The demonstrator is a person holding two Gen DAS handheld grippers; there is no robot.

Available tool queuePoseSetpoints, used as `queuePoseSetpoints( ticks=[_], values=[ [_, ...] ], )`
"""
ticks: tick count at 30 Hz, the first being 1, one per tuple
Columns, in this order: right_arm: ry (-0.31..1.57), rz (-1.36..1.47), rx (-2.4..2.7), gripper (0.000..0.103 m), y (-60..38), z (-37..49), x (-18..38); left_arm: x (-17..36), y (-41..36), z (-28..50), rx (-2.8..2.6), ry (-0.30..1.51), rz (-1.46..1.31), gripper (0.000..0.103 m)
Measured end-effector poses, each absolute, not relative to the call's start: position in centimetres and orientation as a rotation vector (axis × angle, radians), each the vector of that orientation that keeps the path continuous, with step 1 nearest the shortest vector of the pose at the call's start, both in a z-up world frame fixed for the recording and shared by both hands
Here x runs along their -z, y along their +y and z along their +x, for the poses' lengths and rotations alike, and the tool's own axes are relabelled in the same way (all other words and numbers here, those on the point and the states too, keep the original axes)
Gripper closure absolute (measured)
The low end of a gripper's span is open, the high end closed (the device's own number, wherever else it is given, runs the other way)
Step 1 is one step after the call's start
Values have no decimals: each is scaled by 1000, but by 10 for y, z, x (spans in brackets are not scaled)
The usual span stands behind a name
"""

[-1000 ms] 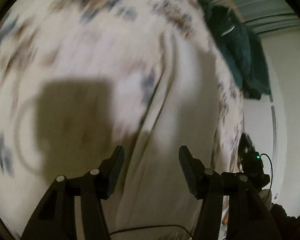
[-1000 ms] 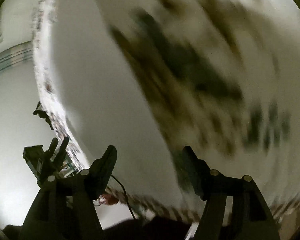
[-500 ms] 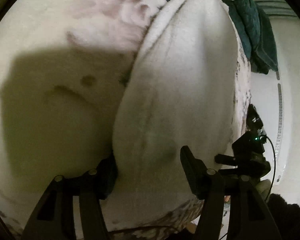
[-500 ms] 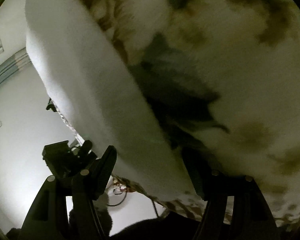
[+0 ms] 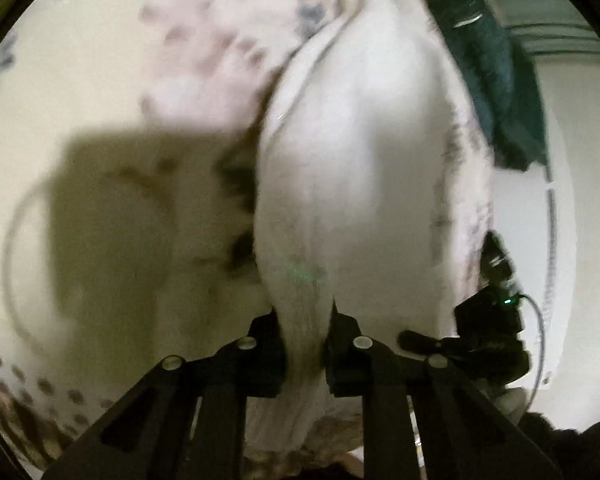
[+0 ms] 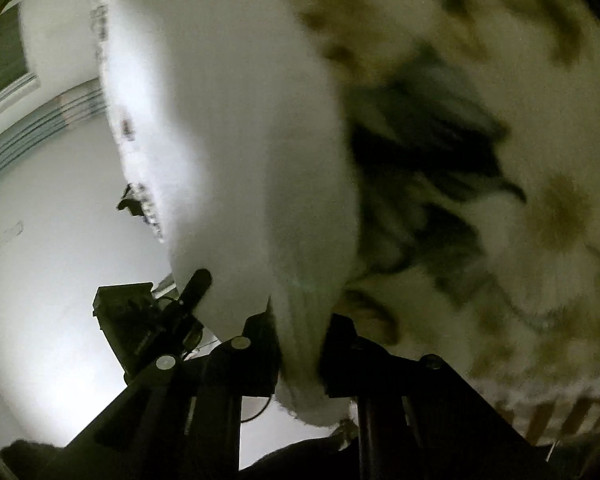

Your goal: Fold small clothes

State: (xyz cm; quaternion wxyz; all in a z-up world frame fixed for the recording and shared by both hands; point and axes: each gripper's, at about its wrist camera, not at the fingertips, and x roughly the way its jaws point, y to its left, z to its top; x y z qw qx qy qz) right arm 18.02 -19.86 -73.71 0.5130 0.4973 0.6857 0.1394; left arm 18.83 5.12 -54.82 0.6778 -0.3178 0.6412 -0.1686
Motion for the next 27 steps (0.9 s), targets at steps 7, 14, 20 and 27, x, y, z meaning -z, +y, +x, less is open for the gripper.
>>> queuePoseSetpoints(
  ticks=[7,14,20,27],
  values=[
    [1440,1151,-412,88,-215,257,660,467,33,258,412,1239,-713,91],
    [1236,986,-431,88,-242,417,606,456,36,382,435,1075,-685,91],
    [1246,949,-351,84,-250,562,613,492,35,491,417,1112,-773,80],
    [1180,1028,-281,38,-304,596,625,499,56,541,347,1062,-769,44]
  ],
)
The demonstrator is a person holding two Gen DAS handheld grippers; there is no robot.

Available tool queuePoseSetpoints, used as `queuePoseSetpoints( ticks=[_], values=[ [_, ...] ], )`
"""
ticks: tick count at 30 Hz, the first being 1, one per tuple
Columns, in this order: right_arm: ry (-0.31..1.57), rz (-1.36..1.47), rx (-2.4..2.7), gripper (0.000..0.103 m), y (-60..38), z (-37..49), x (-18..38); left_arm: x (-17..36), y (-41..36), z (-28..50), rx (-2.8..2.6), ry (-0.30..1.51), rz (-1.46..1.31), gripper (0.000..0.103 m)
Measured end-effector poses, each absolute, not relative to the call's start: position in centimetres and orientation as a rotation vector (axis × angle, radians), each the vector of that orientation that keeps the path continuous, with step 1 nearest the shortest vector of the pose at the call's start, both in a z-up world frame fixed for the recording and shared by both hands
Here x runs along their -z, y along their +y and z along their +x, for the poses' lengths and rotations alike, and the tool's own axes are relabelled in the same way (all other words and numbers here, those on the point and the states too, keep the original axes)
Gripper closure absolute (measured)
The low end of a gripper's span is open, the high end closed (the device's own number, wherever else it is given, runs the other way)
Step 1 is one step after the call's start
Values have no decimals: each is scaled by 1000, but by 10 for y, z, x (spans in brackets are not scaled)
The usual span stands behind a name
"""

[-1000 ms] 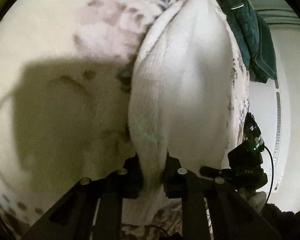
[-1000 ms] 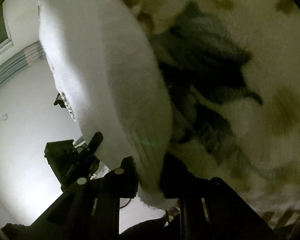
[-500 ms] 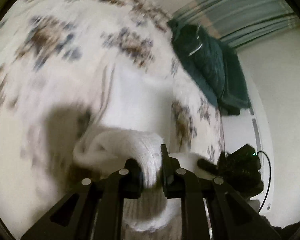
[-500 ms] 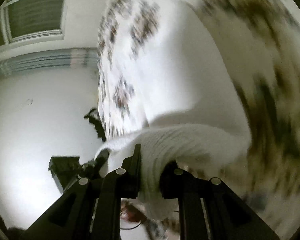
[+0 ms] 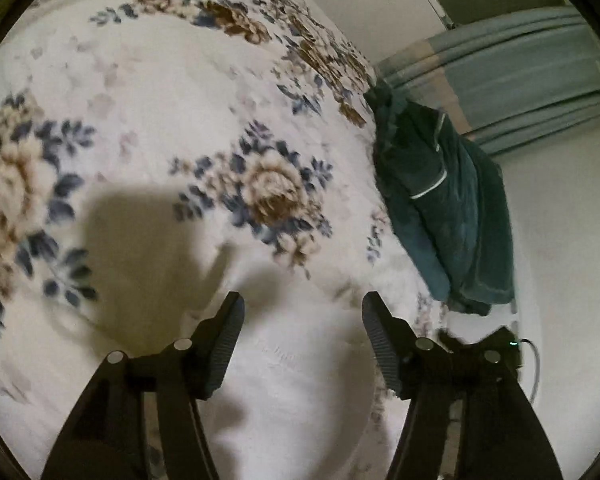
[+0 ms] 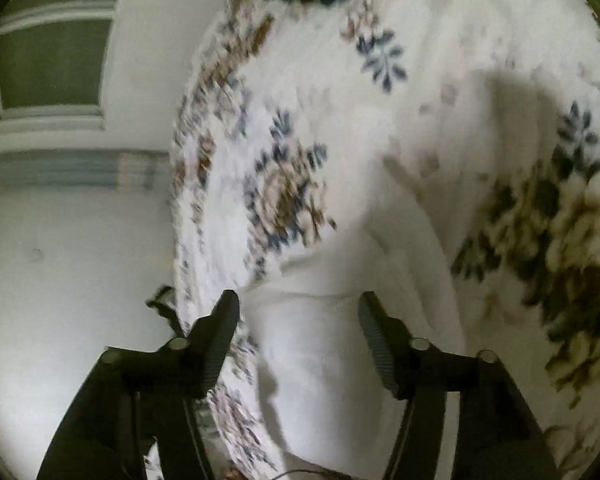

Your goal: Fold small clothes

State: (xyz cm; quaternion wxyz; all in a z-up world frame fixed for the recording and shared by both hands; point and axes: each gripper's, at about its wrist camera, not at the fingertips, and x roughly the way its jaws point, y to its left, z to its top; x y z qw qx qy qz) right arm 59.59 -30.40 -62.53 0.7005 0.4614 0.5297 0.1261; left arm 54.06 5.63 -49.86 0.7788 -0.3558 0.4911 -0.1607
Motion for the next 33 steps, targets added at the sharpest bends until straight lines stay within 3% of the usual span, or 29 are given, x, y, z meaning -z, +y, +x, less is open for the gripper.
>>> queuePoseSetpoints(
  ticks=[4,10,11,12,13,22,30,33],
  values=[
    [1193,941,-225,35,-324,576,623,515,53,537,312,1109,-613,44],
    [1330,777,-247,36,-298,583,668,546,-1,551,383,1194,-313,45],
    [1330,744,-252,39,-291,587,671,550,-10,554,380,1196,-263,53],
    [1317,705,-258,63,-285,590,671,554,-17,555,379,1195,-220,90],
    [1299,645,-248,99,-278,594,669,557,-21,557,372,1206,-190,100],
    [1159,483,-143,99,-278,613,625,517,31,561,276,1048,-344,101],
    [1280,411,-55,99,-269,672,669,590,41,603,262,1259,-461,100],
    [1364,503,-109,96,-275,667,688,591,48,590,330,1274,-544,96]
  ],
)
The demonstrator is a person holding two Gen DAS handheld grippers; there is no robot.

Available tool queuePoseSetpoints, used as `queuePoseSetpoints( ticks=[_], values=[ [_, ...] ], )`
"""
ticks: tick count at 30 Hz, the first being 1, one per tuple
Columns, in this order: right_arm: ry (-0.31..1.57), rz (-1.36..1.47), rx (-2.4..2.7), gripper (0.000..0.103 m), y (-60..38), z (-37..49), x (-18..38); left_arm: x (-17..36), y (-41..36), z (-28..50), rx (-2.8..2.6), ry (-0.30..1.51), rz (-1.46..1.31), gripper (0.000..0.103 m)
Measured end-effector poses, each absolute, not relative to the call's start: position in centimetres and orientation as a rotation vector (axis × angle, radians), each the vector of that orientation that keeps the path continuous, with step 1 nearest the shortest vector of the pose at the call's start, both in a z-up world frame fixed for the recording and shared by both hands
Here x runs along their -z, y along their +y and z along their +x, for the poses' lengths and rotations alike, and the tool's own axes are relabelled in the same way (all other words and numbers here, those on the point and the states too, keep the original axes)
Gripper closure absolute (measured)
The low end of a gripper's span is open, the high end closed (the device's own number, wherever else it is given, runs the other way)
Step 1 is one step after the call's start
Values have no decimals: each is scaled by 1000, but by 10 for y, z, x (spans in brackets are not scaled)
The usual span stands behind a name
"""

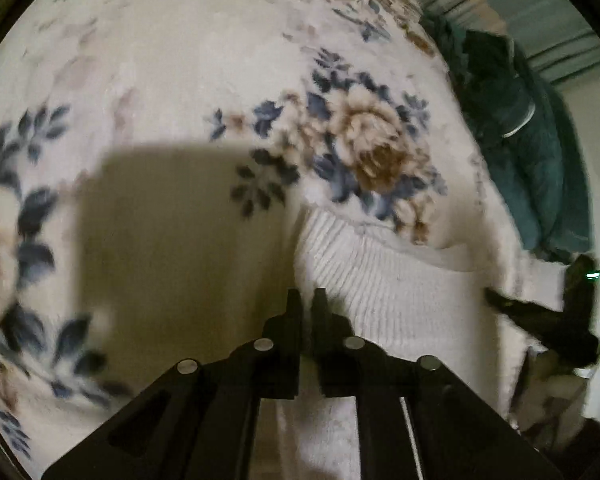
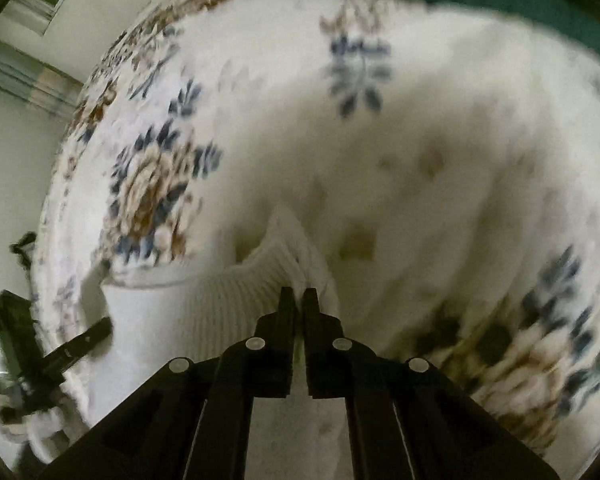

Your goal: Fold small clothes

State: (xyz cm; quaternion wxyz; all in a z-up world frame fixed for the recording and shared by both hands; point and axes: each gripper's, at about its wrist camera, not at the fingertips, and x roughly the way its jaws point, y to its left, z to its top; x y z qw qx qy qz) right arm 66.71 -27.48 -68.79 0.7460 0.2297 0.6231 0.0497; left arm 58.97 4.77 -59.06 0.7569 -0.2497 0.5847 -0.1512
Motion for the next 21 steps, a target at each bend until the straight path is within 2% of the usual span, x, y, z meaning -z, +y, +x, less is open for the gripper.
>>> queuePoseSetpoints(
  ticks=[1,2,3,4,6,9,10,11,14,15,17,18,19,21],
  values=[
    [1370,561,-133,82,-279,664,690,587,53,582,357,1273,-579,93],
    [1381,633,-151,69,-287,657,691,585,59,575,366,1273,-604,79],
    [1381,703,-174,38,-296,647,690,582,68,566,385,1261,-643,65],
    [1374,746,-193,25,-302,639,690,580,76,556,402,1244,-686,53],
    [1368,859,-262,24,-313,613,693,586,90,530,429,1227,-793,43],
    [1459,993,-360,21,-308,571,721,607,86,504,491,1285,-881,44],
    [1492,1024,-387,16,-303,558,733,615,80,499,515,1304,-903,44],
    [1518,1056,-412,14,-294,546,747,621,73,495,548,1317,-928,43],
    [1531,1148,-477,12,-273,529,776,626,52,495,597,1307,-932,44],
    [1524,1157,-481,13,-270,530,778,625,48,495,593,1303,-919,48],
    [1507,1161,-473,30,-267,532,774,618,44,495,591,1283,-913,68],
    [1496,1157,-470,45,-266,532,770,613,44,494,577,1271,-900,70],
    [1488,1146,-479,55,-265,530,764,605,45,491,561,1260,-887,71],
    [1477,1113,-490,61,-263,525,747,590,49,485,549,1236,-893,74]
  ],
)
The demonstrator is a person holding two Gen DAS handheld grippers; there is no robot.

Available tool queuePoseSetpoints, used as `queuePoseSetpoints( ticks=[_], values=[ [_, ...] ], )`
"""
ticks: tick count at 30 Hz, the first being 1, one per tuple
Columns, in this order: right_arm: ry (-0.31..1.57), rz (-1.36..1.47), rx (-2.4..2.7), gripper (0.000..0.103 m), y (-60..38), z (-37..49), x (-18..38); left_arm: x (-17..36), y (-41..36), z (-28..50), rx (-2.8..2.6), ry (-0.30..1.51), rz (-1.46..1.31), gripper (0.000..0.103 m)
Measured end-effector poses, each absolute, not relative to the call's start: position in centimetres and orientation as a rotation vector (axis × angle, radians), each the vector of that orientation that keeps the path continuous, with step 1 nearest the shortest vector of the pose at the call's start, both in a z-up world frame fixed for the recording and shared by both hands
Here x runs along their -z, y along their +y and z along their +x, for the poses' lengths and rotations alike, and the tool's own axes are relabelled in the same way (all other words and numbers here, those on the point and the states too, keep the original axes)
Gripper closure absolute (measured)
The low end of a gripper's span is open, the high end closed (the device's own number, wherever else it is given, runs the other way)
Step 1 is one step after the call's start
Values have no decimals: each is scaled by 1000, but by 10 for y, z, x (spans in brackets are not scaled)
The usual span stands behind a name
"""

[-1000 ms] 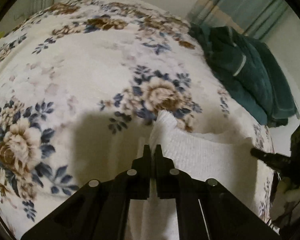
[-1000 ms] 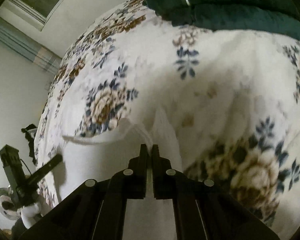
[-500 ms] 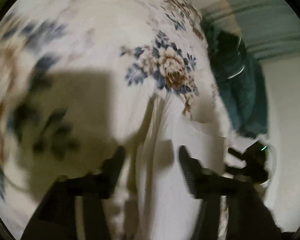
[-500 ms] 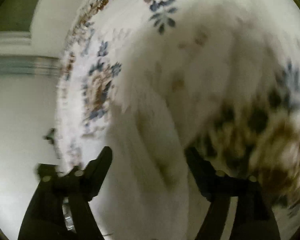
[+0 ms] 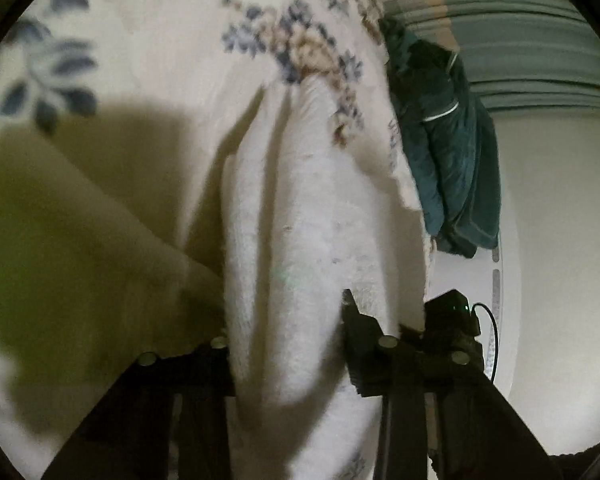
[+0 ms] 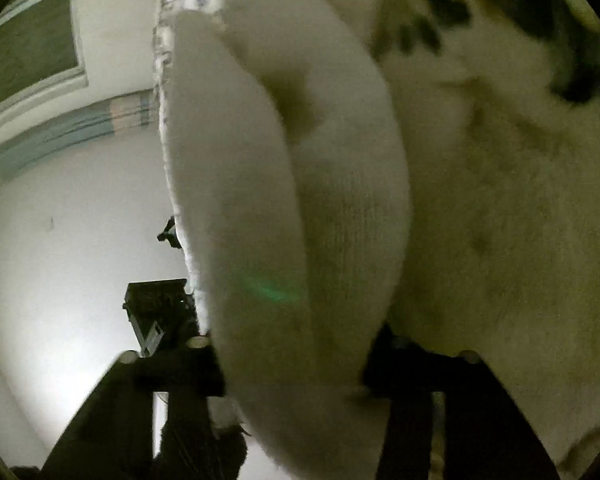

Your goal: Fold small clothes

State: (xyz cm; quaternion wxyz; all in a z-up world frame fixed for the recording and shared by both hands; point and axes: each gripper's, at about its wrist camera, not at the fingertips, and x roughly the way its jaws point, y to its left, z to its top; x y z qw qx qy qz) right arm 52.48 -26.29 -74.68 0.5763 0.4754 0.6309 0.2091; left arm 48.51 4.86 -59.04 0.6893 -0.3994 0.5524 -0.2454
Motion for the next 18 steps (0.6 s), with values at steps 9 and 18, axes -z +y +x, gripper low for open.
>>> queuePoseSetpoints(
  ticks=[9,18],
  values=[
    [1501,1058,-565,63,-247,426,677,530,62,384,523,1251,-906,74],
    [1744,977,-304,48,-242,313,731,591,62,271,403,1467,-819,51]
  ],
)
